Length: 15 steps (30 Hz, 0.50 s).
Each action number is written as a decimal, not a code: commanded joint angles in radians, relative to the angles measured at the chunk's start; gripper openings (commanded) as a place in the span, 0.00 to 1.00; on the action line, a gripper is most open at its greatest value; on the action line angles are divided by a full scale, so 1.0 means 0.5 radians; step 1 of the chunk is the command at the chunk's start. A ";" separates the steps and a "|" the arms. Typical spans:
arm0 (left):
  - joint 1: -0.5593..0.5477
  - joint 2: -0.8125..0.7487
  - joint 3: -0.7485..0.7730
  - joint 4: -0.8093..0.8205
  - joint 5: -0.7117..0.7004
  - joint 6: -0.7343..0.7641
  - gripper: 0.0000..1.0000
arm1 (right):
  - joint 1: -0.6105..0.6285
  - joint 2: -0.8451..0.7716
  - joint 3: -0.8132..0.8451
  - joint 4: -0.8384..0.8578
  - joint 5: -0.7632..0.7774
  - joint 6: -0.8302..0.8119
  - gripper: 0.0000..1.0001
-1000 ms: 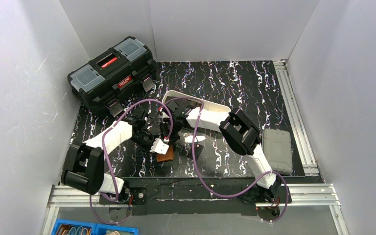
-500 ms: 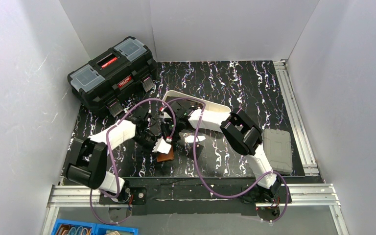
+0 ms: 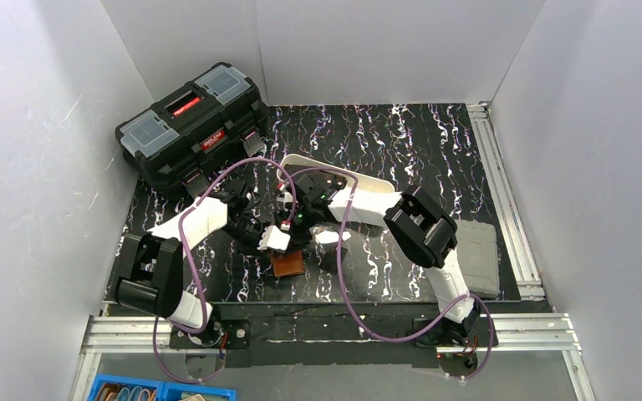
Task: Put the credit cards into the card holder
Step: Close the card holder at the center of the board.
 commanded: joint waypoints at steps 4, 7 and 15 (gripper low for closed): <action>-0.002 -0.056 0.011 -0.109 0.071 -0.018 0.18 | -0.082 0.035 -0.241 -0.221 0.371 -0.064 0.40; 0.000 -0.073 -0.006 -0.081 0.055 -0.043 0.18 | -0.083 0.020 -0.240 -0.195 0.362 -0.063 0.34; -0.003 -0.130 0.039 -0.130 0.182 -0.094 0.17 | -0.083 0.004 -0.210 -0.168 0.341 -0.059 0.06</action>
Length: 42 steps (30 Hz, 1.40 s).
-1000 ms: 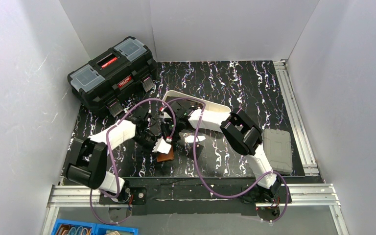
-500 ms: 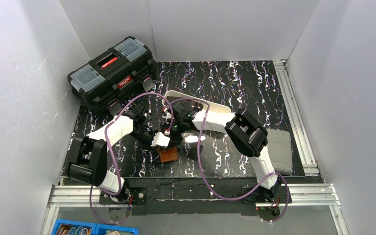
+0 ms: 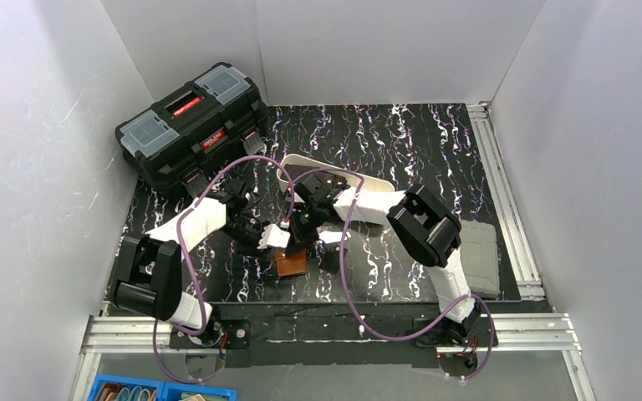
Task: Put the credit cards into the card holder
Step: Close the card holder at the center of the board.
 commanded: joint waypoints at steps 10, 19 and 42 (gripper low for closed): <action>-0.237 -0.270 -0.186 -0.147 0.346 0.406 0.24 | -0.042 -0.005 -0.111 -0.040 0.204 -0.076 0.01; -0.344 -0.156 -0.249 0.060 0.275 0.348 0.24 | -0.068 -0.094 -0.212 0.242 0.017 -0.038 0.01; -0.561 0.075 -0.186 0.258 0.007 0.154 0.16 | -0.105 -0.227 -0.320 0.516 -0.203 0.017 0.01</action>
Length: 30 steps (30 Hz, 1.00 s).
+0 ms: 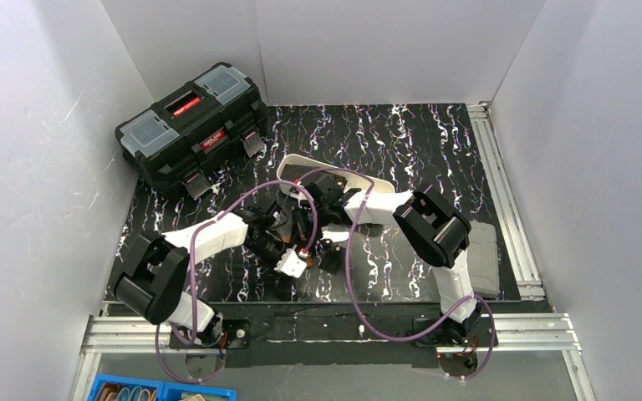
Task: Put the credit cards into the card holder
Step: Close the card holder at the center of the board.
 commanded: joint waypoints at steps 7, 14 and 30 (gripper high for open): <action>-0.034 0.085 0.039 -0.369 -0.231 -0.087 0.02 | -0.077 -0.078 -0.110 -0.056 0.020 -0.054 0.01; 0.434 -0.267 0.114 -0.104 -0.057 -0.635 0.00 | -0.072 -0.027 0.089 -0.004 -0.011 -0.052 0.43; 0.868 0.112 0.284 0.295 0.014 -1.505 0.00 | 0.006 0.062 0.072 0.230 -0.033 -0.008 0.39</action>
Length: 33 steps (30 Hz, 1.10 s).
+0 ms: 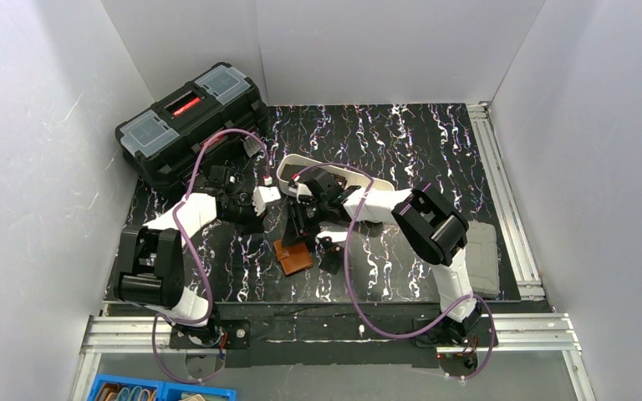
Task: Put the credit cards into the card holder
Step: Close the card holder at the center of the board.
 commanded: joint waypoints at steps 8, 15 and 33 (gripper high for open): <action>0.065 0.010 0.047 -0.037 0.149 -0.498 0.00 | 0.087 0.032 -0.050 0.183 0.041 0.027 0.32; 0.065 0.005 0.021 0.009 0.168 -0.457 0.00 | 0.108 -0.024 -0.090 0.122 0.088 -0.026 0.24; -0.310 0.271 0.160 -0.078 0.217 -0.237 0.00 | 0.044 0.004 -0.455 0.917 -0.142 0.183 0.01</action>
